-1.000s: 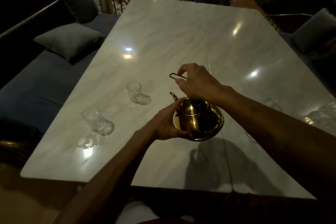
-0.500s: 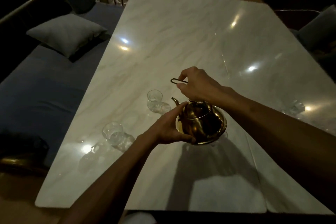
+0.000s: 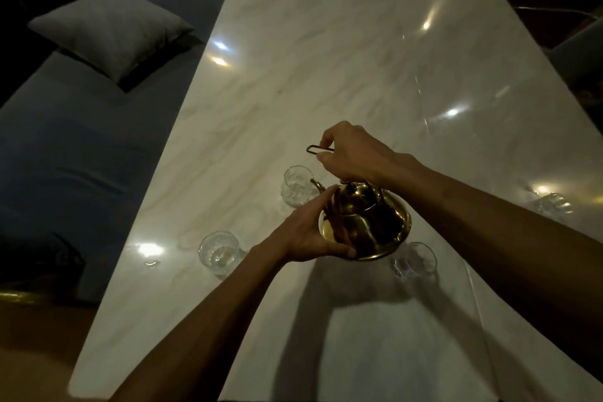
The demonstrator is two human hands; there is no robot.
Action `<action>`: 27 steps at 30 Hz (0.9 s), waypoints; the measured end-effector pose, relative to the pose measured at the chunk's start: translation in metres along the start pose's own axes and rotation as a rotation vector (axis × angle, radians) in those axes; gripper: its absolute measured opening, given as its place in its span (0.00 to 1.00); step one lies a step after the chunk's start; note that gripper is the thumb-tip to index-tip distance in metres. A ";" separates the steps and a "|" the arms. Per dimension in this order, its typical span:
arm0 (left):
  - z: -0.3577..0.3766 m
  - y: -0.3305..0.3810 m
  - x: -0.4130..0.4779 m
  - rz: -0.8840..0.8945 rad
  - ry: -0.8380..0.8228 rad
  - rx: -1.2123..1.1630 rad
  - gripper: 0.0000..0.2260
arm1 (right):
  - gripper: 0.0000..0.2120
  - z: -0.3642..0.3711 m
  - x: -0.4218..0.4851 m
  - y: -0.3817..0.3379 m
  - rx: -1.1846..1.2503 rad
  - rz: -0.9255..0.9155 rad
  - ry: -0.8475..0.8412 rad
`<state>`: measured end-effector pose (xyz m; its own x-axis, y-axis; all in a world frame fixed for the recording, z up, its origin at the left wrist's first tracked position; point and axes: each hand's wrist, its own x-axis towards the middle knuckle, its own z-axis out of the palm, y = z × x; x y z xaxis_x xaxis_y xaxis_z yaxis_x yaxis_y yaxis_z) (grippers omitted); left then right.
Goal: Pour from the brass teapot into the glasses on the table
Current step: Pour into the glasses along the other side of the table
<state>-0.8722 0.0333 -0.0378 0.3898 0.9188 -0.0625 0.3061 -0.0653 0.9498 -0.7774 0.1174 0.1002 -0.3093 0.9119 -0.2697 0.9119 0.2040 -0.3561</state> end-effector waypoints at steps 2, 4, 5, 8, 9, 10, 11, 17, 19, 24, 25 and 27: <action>-0.004 -0.004 0.002 -0.011 0.002 -0.015 0.45 | 0.12 0.001 0.008 -0.004 -0.023 0.013 -0.016; -0.007 -0.007 0.004 -0.028 0.000 -0.026 0.46 | 0.11 0.004 0.015 -0.008 -0.047 0.020 -0.027; -0.008 -0.009 0.004 -0.034 -0.001 -0.028 0.47 | 0.11 0.005 0.018 -0.010 -0.056 0.022 -0.032; -0.012 -0.013 0.006 -0.044 -0.007 -0.038 0.45 | 0.11 0.009 0.027 -0.012 -0.076 0.029 -0.052; -0.013 -0.014 0.006 -0.047 -0.010 -0.040 0.44 | 0.11 0.010 0.030 -0.012 -0.080 0.032 -0.057; -0.013 -0.015 0.007 -0.053 -0.014 -0.040 0.44 | 0.11 0.011 0.032 -0.012 -0.083 0.038 -0.063; -0.014 -0.015 0.008 -0.058 -0.019 -0.040 0.43 | 0.11 0.012 0.034 -0.012 -0.086 0.044 -0.067; -0.012 -0.018 0.012 -0.070 -0.040 -0.059 0.42 | 0.11 0.017 0.045 -0.006 -0.104 0.065 -0.091; -0.011 -0.019 0.013 -0.072 -0.043 -0.064 0.42 | 0.12 0.018 0.049 -0.004 -0.113 0.063 -0.095; -0.011 -0.019 0.014 -0.077 -0.039 -0.084 0.43 | 0.12 0.021 0.056 -0.003 -0.131 0.056 -0.105; -0.011 -0.019 0.014 -0.081 -0.037 -0.092 0.43 | 0.12 0.022 0.057 -0.003 -0.137 0.054 -0.106; -0.012 -0.018 0.014 -0.079 -0.034 -0.105 0.45 | 0.12 0.022 0.059 -0.004 -0.147 0.051 -0.108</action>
<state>-0.8829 0.0525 -0.0525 0.3982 0.9055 -0.1468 0.2446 0.0494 0.9684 -0.8050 0.1626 0.0662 -0.2819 0.8803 -0.3816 0.9542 0.2157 -0.2073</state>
